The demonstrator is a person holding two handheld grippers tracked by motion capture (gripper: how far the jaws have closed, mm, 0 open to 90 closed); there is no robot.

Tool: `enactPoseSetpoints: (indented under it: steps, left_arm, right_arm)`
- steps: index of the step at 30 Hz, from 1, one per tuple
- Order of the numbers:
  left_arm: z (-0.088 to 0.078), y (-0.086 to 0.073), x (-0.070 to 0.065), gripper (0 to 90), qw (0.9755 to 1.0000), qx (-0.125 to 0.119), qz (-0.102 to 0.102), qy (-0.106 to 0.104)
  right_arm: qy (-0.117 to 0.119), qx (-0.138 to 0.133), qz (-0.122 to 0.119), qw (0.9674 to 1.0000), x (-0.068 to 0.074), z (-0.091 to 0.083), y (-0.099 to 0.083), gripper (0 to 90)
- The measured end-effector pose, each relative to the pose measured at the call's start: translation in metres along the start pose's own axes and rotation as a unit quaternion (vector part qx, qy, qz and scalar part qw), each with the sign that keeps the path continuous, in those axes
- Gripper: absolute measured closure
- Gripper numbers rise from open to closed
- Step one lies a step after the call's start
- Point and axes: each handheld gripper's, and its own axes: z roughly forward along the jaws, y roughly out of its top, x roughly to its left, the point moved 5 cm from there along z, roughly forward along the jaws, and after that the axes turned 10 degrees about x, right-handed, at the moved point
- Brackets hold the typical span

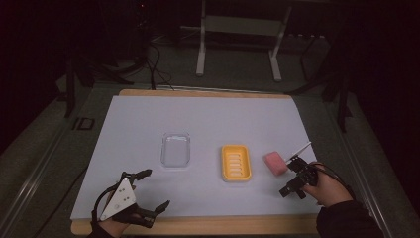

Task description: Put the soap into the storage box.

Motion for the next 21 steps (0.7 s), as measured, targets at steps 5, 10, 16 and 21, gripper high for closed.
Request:
enactPoseSetpoints:
  steps: [5, 10, 16, 21]
  left_arm:
    - [0.0, 0.0, 0.0, 0.6, 1.0, 0.0, -0.001, -0.001]
    - [0.0, 0.0, 0.0, 0.6, 1.0, 0.0, 0.0, 0.0]
    - [0.0, 0.0, 0.0, 0.6, 1.0, 0.001, 0.0, 0.0]
    - [0.0, 0.0, 0.0, 0.6, 1.0, 0.001, -0.001, -0.001]
  right_arm:
    - [-0.005, 0.039, -0.014, 0.9991, 0.0, 0.002, -0.003, 16.9]
    - [-0.017, 0.076, -0.026, 0.9966, -0.002, 0.004, -0.006, 17.0]
    - [-0.032, 0.101, -0.035, 0.9937, -0.009, 0.004, -0.008, 16.8]
    - [-0.043, 0.115, -0.041, 0.9916, -0.015, 0.001, -0.008, 14.7]
